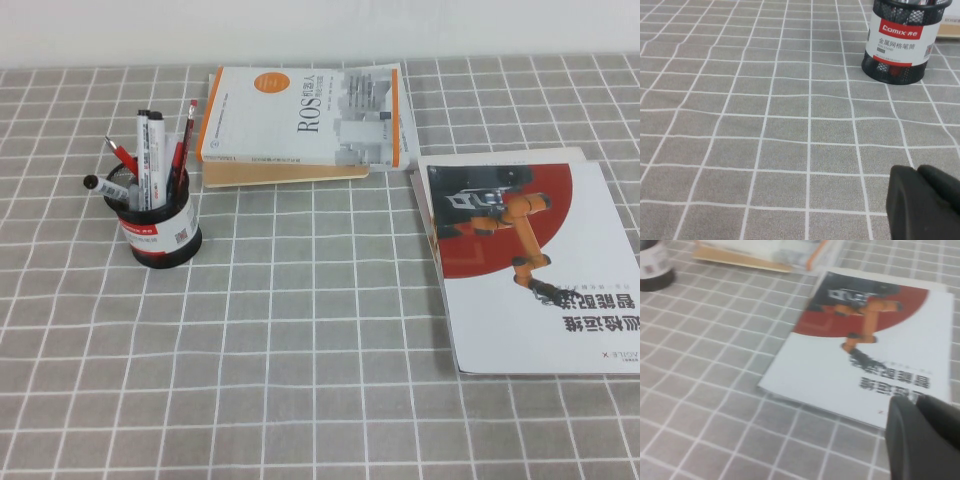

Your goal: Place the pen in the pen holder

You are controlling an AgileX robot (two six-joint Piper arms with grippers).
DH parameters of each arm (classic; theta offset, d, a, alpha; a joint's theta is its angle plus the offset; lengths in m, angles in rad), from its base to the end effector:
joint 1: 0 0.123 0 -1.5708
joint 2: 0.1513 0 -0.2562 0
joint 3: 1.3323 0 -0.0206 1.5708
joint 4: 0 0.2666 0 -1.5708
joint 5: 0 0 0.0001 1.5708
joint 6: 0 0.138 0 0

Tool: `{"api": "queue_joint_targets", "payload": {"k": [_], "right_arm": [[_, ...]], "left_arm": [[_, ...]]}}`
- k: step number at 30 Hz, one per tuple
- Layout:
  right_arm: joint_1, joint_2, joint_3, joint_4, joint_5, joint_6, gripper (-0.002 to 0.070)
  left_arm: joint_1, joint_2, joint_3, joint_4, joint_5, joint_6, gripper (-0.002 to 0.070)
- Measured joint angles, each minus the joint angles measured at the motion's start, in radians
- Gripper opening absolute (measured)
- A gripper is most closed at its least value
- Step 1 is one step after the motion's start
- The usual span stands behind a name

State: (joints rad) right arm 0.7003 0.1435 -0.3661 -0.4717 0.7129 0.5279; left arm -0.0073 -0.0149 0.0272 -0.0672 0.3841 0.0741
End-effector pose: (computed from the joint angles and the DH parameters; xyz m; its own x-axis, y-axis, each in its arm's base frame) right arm 0.1231 0.0501 0.2535 -0.3202 -0.0714 -0.9447 -0.3552 0.9335 0.0499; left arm 0.1419 -0.0045 0.1564 -0.3032 0.0140 -0.9528 0.0349 0.9994 0.0036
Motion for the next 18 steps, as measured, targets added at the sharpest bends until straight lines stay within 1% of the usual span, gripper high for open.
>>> {"api": "queue_joint_targets", "payload": {"k": [3, 10, 14, 16, 18], "right_arm": [[0.0, -0.051, 0.023, 0.071, -0.017, -0.073, -0.0012], [-0.013, -0.099, 0.108, 0.174, -0.152, -0.13, -0.0012], [-0.075, -0.099, 0.175, 0.258, -0.272, -0.194, -0.0012], [-0.119, -0.099, 0.201, 0.322, -0.323, -0.26, -0.0012], [-0.178, -0.099, 0.225, 0.416, -0.376, -0.365, -0.0012]], "left_arm": [[0.0, 0.0, 0.0, 0.0, 0.0, 0.0, -0.0003], [0.0, 0.0, 0.0, 0.0, 0.0, 0.0, -0.0003], [0.0, 0.0, 0.0, 0.0, 0.0, 0.0, -0.0003], [0.0, 0.0, 0.0, 0.0, 0.0, 0.0, -0.0003], [0.0, 0.0, 0.0, 0.0, 0.0, 0.0, -0.0003]]}}
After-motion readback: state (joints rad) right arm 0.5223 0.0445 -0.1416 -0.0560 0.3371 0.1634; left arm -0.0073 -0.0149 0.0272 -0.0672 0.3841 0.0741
